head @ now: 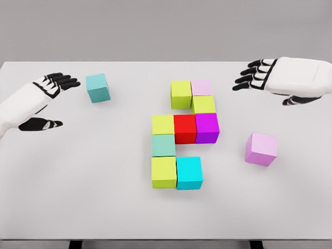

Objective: Assemble the squares on the desktop into the number 2

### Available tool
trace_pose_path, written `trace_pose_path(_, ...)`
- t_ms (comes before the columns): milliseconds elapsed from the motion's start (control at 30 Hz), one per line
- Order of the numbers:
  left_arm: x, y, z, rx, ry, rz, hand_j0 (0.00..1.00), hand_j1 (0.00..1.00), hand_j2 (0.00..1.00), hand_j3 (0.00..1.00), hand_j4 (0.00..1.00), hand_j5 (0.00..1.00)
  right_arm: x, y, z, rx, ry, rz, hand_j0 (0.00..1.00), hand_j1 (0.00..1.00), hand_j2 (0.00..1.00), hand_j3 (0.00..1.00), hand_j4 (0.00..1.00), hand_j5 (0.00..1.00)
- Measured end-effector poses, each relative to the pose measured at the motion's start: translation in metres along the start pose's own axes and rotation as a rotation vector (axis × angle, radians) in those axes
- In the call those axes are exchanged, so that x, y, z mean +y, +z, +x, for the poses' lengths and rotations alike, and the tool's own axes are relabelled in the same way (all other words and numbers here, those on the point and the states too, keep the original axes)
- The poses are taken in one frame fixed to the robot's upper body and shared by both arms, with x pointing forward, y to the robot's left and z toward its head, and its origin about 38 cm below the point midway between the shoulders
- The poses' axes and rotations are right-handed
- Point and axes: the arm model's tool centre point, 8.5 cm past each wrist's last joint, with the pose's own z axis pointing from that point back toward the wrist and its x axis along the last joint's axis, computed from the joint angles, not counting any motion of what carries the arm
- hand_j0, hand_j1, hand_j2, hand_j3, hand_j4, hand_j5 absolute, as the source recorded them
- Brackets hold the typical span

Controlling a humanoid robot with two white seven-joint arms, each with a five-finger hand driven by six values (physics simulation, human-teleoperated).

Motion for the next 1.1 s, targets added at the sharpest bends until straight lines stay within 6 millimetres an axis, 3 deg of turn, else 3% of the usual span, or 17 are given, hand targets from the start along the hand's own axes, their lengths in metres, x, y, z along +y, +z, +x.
trace_pose_path(67, 0.000, 0.000, 0.000, 0.001, -0.005, 0.002, 1.00, 1.00, 1.00, 1.00, 1.00, 1.00, -0.001, 0.006, -0.001, 0.011, 0.003, 0.005, 1.00, 1.00, 1.00, 1.00, 1.00, 1.00)
trace_pose_path(267, 0.018, -0.016, 0.009, -0.030, -0.011, 0.100, 1.00, 1.00, 1.00, 1.00, 1.00, 1.00, 0.000, 0.052, -0.014, 0.115, 0.017, 0.083, 1.00, 1.00, 1.00, 1.00, 1.00, 1.00)
trace_pose_path(333, 0.041, -0.032, 0.015, -0.027, -0.039, 0.144, 1.00, 1.00, 1.00, 1.00, 1.00, 1.00, 0.001, 0.058, -0.015, 0.128, 0.021, 0.103, 1.00, 1.00, 1.00, 1.00, 1.00, 1.00)
trace_pose_path(400, 0.082, -0.067, 0.009, 0.070, -0.080, 0.127, 1.00, 1.00, 1.00, 1.00, 1.00, 1.00, 0.003, 0.059, -0.015, 0.130, 0.025, 0.122, 1.00, 1.00, 1.00, 1.00, 1.00, 1.00)
trace_pose_path(433, 0.087, -0.080, 0.006, 0.135, -0.065, 0.073, 1.00, 1.00, 1.00, 1.00, 1.00, 1.00, 0.007, 0.056, -0.014, 0.120, 0.019, 0.135, 1.00, 1.00, 1.00, 1.00, 1.00, 1.00)
trace_pose_path(600, 0.016, -0.096, -0.018, 0.469, 0.152, -0.280, 1.00, 1.00, 1.00, 1.00, 1.00, 1.00, 0.027, 0.039, -0.006, 0.069, -0.013, 0.176, 1.00, 1.00, 1.00, 1.00, 1.00, 1.00)
trace_pose_path(700, 0.019, -0.109, -0.021, 0.510, 0.183, -0.366, 1.00, 1.00, 1.00, 1.00, 1.00, 1.00, 0.038, 0.026, 0.001, 0.031, -0.038, 0.178, 1.00, 1.00, 1.00, 1.00, 1.00, 1.00)
trace_pose_path(867, 0.053, -0.130, -0.026, 0.531, 0.179, -0.362, 1.00, 1.00, 1.00, 1.00, 1.00, 1.00, 0.035, 0.022, 0.001, 0.026, -0.047, 0.143, 1.00, 1.00, 1.00, 1.00, 1.00, 1.00)
trace_pose_path(967, 0.073, -0.151, -0.029, 0.575, 0.176, -0.345, 1.00, 1.00, 1.00, 1.00, 1.00, 1.00, 0.044, 0.022, 0.004, 0.018, -0.068, 0.155, 1.00, 1.00, 1.00, 1.00, 1.00, 1.00)
trace_pose_path(1100, 0.038, -0.172, -0.038, 0.703, 0.269, -0.411, 1.00, 1.00, 1.00, 1.00, 1.00, 1.00, 0.054, 0.026, 0.005, 0.019, -0.079, 0.199, 1.00, 1.00, 1.00, 1.00, 1.00, 1.00)
